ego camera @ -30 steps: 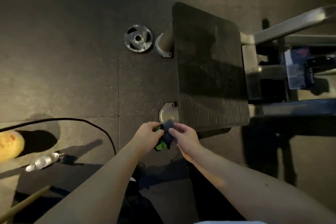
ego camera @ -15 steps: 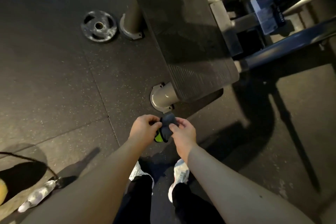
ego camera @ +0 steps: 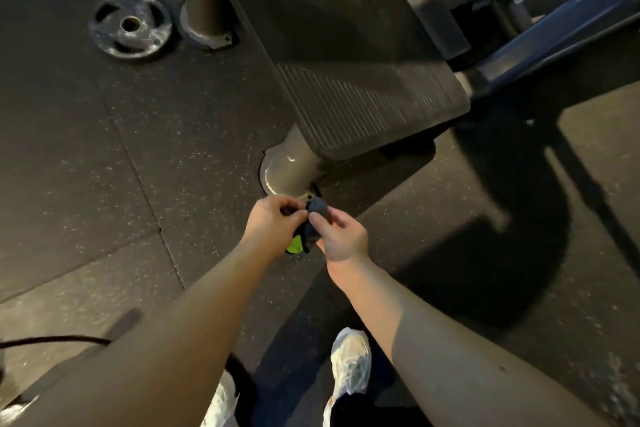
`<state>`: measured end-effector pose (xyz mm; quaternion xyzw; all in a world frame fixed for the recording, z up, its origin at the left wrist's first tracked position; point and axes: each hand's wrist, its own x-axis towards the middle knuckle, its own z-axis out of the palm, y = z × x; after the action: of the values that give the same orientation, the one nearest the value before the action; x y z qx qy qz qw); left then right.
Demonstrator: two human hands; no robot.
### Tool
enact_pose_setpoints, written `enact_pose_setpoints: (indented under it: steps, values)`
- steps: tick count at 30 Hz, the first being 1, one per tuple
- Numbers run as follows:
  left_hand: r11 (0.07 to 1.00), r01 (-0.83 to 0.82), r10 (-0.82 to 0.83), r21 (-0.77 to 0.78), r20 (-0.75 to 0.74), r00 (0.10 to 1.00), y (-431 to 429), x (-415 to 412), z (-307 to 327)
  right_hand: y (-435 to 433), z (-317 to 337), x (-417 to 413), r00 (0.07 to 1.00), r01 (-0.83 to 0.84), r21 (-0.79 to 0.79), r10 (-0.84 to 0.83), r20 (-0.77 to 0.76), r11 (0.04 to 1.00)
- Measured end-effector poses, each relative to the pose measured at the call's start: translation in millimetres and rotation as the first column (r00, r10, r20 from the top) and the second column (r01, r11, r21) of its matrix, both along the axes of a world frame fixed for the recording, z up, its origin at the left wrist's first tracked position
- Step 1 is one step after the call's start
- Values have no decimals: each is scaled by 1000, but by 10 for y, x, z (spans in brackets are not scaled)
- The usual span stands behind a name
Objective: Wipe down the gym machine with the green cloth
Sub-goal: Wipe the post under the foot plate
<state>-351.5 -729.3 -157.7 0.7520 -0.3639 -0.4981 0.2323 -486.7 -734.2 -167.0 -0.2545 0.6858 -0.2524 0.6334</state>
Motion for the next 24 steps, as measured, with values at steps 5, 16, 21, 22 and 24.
enact_pose_setpoints:
  steps: [5, 16, 21, 22, 24]
  values:
    - [989, -51, 52, -139, 4, 999, -232, -22, -1032, -287, -1029, -69, 997, 29, -160, -40, -66, 987]
    - [791, 67, 139, -609, 286, 948, -703, 249, -2146, -829, -1991, -65, 972, -35, -569, -105, -212, 821]
    - [754, 0, 86, -657, 99, 991, -934, 299, -1807, -1071, -1592, -39, 952, 100, -726, -276, -129, 681]
    - [755, 15, 46, -656, 76, 996, -993, 316, -1728, -1115, -1503, -45, 948, 106, -748, -294, -122, 656]
    - [742, 48, -18, -669, 51, 999, -1122, 385, -1653, -1187, -1466, -73, 949, 86, -784, -291, -124, 614]
